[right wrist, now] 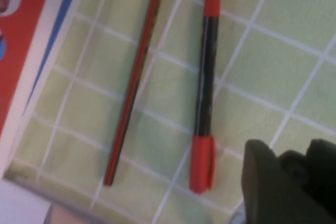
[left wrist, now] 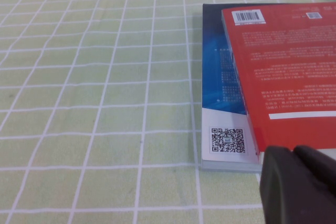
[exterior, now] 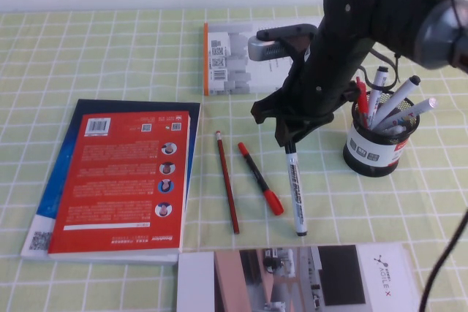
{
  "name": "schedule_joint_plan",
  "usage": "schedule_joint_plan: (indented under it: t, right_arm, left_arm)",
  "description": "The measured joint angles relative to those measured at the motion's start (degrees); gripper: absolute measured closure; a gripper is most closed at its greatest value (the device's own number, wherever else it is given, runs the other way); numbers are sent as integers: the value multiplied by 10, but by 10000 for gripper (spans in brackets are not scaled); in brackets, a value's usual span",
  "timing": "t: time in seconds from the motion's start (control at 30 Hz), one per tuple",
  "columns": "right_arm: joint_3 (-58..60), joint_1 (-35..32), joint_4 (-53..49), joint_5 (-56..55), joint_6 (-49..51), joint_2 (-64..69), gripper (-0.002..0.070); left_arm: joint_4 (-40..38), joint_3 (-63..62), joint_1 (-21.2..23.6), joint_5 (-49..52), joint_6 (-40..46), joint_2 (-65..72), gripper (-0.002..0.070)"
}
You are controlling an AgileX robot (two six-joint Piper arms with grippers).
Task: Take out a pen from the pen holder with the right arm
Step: Place the pen on the table
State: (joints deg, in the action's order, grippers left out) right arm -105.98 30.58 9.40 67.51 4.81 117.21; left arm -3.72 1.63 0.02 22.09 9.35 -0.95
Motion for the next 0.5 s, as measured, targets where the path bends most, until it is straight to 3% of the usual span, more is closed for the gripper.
schedule_joint_plan:
  t: [0.5]
  right_arm:
    - [-51,-24,16,-71,0,96,569]
  left_arm:
    - [0,0,0,0,0,0,680]
